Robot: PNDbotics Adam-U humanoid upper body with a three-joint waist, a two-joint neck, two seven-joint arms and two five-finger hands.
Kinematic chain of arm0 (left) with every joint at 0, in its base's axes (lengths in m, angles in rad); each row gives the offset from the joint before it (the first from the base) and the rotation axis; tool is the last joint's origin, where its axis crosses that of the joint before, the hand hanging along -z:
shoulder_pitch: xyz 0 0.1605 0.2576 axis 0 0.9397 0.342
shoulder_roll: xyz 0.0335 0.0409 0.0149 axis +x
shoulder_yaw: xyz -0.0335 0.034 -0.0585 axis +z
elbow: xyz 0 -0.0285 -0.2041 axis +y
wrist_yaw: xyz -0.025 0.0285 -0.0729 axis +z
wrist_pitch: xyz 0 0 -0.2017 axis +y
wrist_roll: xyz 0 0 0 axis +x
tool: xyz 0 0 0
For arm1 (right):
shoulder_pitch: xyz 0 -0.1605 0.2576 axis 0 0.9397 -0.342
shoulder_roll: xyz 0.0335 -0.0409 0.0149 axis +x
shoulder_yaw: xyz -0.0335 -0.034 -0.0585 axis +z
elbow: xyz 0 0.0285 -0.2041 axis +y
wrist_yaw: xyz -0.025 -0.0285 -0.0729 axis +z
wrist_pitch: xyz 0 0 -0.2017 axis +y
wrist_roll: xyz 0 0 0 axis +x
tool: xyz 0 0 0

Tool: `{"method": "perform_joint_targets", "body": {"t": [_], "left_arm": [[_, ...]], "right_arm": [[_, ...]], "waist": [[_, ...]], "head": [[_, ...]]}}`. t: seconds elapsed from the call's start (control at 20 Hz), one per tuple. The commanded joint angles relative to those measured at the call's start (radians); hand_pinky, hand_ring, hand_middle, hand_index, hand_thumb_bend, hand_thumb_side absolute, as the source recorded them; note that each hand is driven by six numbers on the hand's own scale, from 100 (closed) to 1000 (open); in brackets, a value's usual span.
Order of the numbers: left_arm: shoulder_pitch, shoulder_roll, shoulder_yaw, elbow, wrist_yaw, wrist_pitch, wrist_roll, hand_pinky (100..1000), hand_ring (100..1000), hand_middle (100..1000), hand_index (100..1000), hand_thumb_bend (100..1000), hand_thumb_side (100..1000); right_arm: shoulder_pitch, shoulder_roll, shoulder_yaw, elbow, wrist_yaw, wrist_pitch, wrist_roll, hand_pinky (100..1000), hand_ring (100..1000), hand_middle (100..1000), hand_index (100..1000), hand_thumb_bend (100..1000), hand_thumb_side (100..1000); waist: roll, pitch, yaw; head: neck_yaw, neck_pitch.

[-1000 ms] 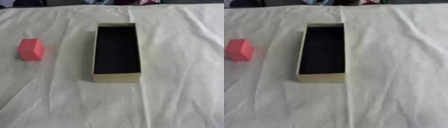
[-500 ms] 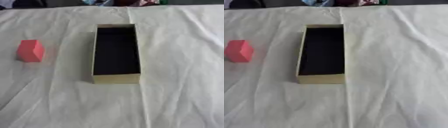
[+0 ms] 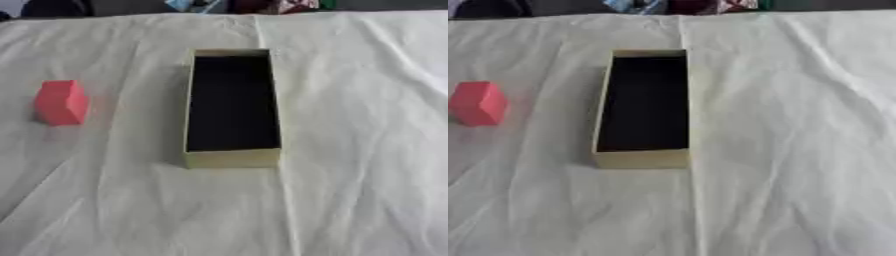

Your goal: Pick up objects on the table and place them in the box.

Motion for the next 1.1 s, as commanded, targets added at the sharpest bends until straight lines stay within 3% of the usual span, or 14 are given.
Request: {"method": "perform_joint_targets", "body": {"t": [0.05, 1.05, 1.1], "left_arm": [[-0.003, 0.017, 0.019, -0.022, -0.003, -0.005, 0.005, 685, 735, 753, 801, 339, 100], [-0.009, 0.025, 0.022, -0.016, -0.046, -0.004, -0.017, 690, 738, 756, 807, 355, 100], [-0.018, 0.033, 0.014, -0.02, -0.053, -0.007, -0.025, 748, 779, 793, 842, 459, 100]], "right_arm": [[-0.003, -0.013, -0.014, -0.014, 0.008, -0.003, 0.0, 874, 831, 841, 844, 100, 538], [0.002, -0.007, -0.017, -0.014, 0.009, -0.001, -0.003, 872, 831, 841, 844, 100, 538], [0.003, -0.013, -0.016, -0.014, 0.009, -0.001, -0.002, 871, 828, 841, 844, 100, 536]], "waist": [[-0.008, -0.028, -0.001], [-0.011, -0.032, -0.001], [-0.005, -0.037, -0.001]], "head": [[0.002, -0.011], [0.004, -0.001], [0.005, 0.006]]}}
